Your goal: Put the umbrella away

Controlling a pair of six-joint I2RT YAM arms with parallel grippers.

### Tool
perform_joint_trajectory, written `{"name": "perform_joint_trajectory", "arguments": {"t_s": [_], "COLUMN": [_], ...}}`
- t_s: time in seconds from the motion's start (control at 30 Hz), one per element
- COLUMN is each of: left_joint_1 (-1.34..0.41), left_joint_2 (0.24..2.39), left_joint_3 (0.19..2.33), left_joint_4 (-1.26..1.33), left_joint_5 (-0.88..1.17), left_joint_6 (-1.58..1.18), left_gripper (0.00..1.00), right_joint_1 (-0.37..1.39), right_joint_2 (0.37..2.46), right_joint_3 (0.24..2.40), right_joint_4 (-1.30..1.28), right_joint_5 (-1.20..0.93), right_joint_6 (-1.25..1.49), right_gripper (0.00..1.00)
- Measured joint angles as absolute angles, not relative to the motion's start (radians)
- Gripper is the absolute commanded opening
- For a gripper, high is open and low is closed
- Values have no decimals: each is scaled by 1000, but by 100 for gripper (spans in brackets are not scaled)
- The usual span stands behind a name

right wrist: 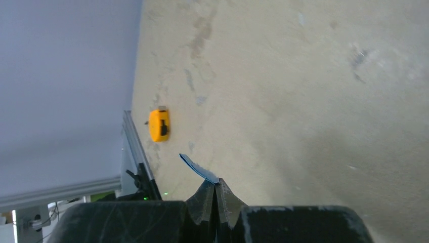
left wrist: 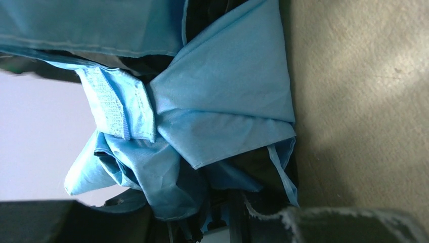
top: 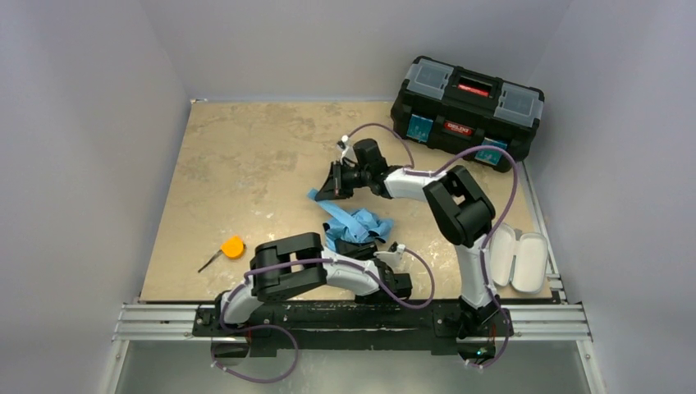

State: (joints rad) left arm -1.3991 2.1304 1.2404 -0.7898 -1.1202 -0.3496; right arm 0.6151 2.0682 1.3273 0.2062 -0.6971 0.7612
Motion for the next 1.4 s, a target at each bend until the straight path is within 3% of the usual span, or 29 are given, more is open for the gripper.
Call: {"name": "perform_joint_trajectory", "arguments": {"t_s": [0.2, 0.43, 0.63, 1.0, 1.4], "left_joint_1": [-1411, -1431, -1422, -1409, -1341], "left_joint_2": [2149, 2152, 2090, 1908, 1687], "left_joint_3": [1251, 1276, 1273, 1237, 1229], "left_joint_4": [-807, -833, -882, -873, -854], "left_joint_5": [-1137, -1112, -1048, -767, -502], "left_joint_6": [-360, -366, -377, -406, -406], "left_gripper": [0, 52, 77, 89, 95], "right_joint_1": [609, 603, 600, 601, 602], "right_joint_2": [2161, 2049, 2009, 2009, 2009], "right_joint_3": [1174, 945, 847, 845, 855], "right_joint_4": [265, 464, 567, 579, 569], "right_joint_5": [-701, -662, -640, -640, -640], "right_joint_6": [781, 787, 797, 795, 790], "right_gripper": [0, 0, 0, 0, 0]}}
